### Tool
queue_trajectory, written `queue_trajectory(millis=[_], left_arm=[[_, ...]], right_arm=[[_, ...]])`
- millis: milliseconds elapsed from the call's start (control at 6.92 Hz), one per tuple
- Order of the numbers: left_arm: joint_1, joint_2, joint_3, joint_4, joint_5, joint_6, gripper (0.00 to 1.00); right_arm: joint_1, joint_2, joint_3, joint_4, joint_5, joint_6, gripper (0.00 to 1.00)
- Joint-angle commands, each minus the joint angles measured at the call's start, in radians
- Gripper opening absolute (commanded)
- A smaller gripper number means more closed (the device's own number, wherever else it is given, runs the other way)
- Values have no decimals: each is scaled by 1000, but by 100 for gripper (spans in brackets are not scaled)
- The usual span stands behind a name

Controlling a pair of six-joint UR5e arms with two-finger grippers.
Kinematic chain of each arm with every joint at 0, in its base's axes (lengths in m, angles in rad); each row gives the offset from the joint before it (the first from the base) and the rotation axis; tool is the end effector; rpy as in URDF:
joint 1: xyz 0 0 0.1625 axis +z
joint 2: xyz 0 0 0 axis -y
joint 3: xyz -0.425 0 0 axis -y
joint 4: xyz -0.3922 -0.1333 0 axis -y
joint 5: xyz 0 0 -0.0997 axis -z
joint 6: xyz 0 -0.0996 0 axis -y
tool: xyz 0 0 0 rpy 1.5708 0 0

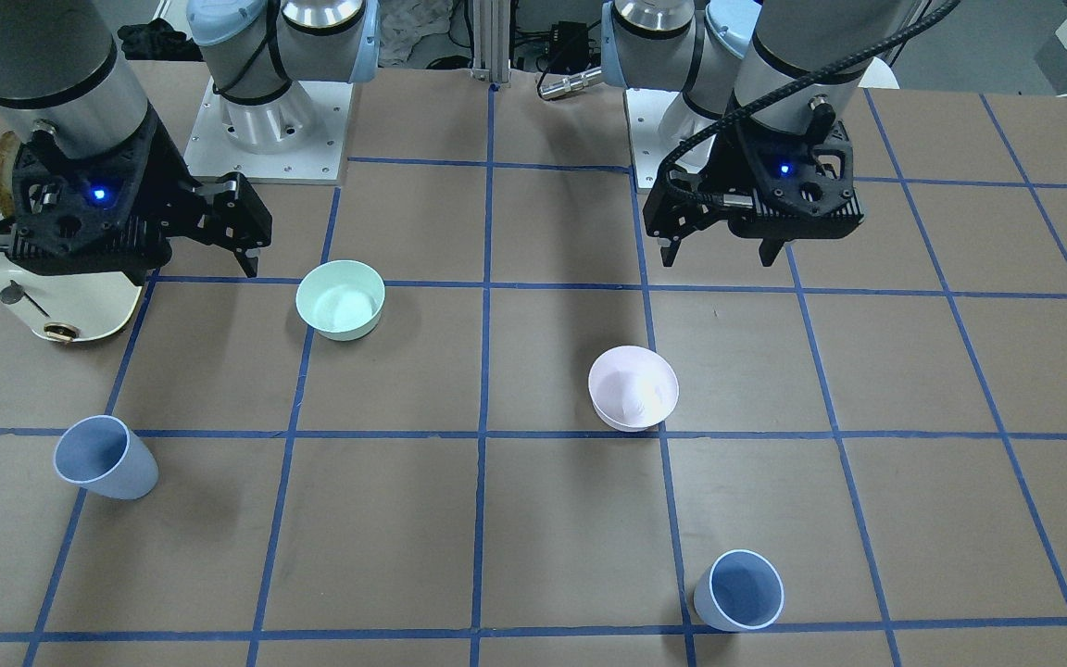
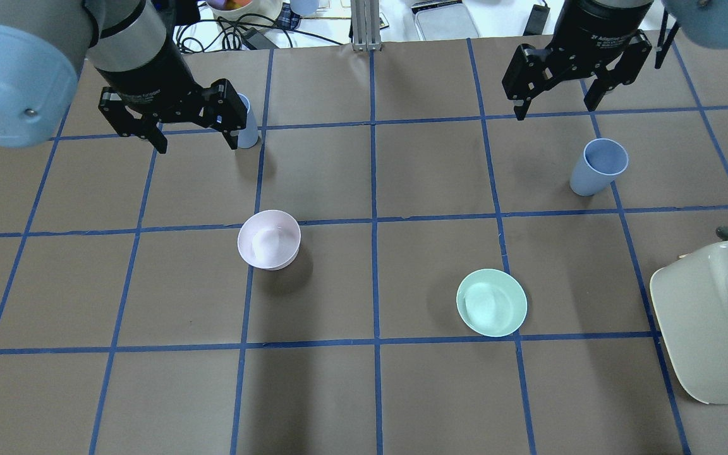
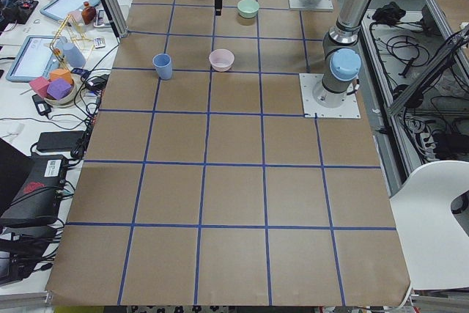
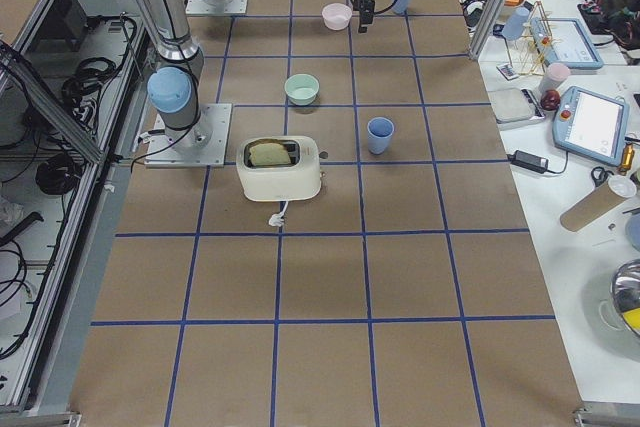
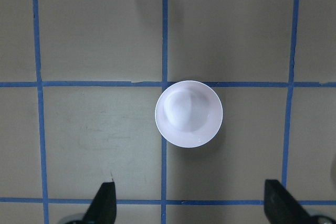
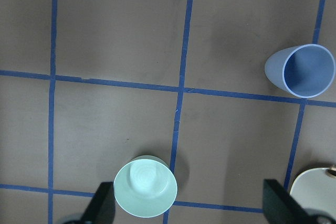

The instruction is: Stack blue cups with both arms

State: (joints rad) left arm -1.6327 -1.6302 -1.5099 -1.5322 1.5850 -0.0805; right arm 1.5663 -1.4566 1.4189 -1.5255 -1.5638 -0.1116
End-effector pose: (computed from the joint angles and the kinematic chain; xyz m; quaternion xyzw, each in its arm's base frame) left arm -0.1639 -0.5119 0.4918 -0.0094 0.9997 -0.0205 0.0057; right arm 0.1316 -0.5399 0.4992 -0.0535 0.9986 0.0036 0.0037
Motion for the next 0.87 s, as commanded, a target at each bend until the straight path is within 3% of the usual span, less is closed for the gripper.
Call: queue_trajectory(millis=[0, 433, 722], left_arm=[[1, -141, 122, 42, 1, 46, 100], [5, -475, 376, 85, 10, 51, 100], [31, -612, 430, 164, 46, 64, 100]], right_arm=[[0, 2, 0, -33, -2, 1, 100], [-6, 1, 2, -25, -4, 1, 100], [-6, 1, 2, -28, -4, 1, 100]])
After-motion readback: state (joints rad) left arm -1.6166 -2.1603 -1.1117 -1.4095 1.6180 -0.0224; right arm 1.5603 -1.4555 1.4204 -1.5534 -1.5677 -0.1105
